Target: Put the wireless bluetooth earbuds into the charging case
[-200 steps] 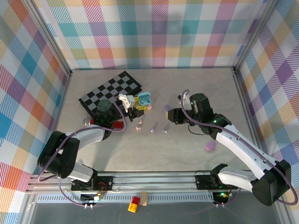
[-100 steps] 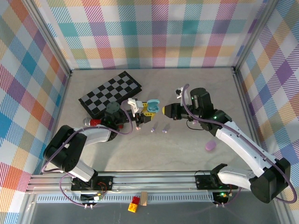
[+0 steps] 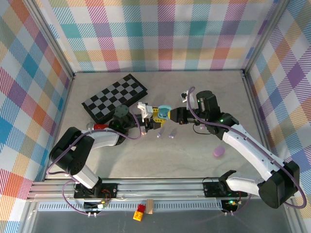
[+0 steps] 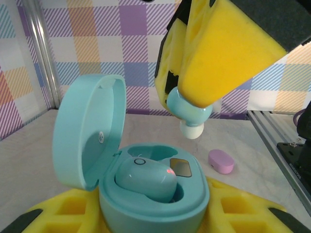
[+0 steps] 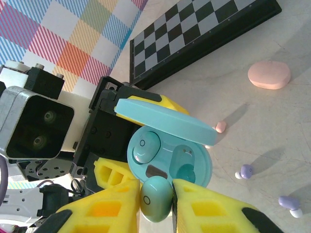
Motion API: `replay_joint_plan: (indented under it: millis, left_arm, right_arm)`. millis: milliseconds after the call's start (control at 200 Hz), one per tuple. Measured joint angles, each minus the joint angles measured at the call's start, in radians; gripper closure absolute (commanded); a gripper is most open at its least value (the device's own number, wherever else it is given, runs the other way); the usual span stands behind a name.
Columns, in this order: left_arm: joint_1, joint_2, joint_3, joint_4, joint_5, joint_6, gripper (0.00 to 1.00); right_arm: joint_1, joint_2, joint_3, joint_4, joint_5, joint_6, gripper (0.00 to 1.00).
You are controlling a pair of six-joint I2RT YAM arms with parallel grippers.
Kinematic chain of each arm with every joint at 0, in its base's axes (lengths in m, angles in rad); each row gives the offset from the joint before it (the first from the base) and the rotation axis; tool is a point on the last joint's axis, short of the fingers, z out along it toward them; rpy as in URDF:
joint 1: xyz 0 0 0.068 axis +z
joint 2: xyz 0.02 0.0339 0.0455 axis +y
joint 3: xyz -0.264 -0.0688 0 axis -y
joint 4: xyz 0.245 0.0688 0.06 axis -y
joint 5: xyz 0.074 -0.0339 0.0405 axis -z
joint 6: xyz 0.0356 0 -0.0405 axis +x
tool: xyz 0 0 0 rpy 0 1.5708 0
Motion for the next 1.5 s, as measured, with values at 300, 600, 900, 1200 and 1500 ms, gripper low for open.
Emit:
replay_joint_plan:
  millis: [300, 600, 900, 1200, 1500]
  left_arm:
    - [-0.007, 0.0, 0.013, 0.0, 0.026, 0.0, 0.63]
    - [-0.011, 0.0, 0.013, 0.0, 0.041, 0.0, 0.63]
    - [-0.011, 0.0, 0.021, -0.004, 0.04, 0.0, 0.63]
    - [-0.011, 0.0, 0.026, -0.006, 0.04, -0.011, 0.63]
    - [-0.011, 0.0, 0.027, 0.016, 0.04, -0.019, 0.63]
  right_arm:
    - [-0.006, 0.02, 0.007, 0.006, 0.0, 0.0, 0.79]
    - [-0.011, 0.02, 0.007, 0.006, 0.0, 0.0, 0.79]
    - [-0.013, 0.034, 0.007, 0.007, -0.008, 0.0, 0.75]
    - [-0.013, 0.026, 0.007, 0.018, -0.011, -0.001, 0.61]
    - [-0.019, -0.073, -0.018, 0.039, 0.037, -0.031, 0.47]
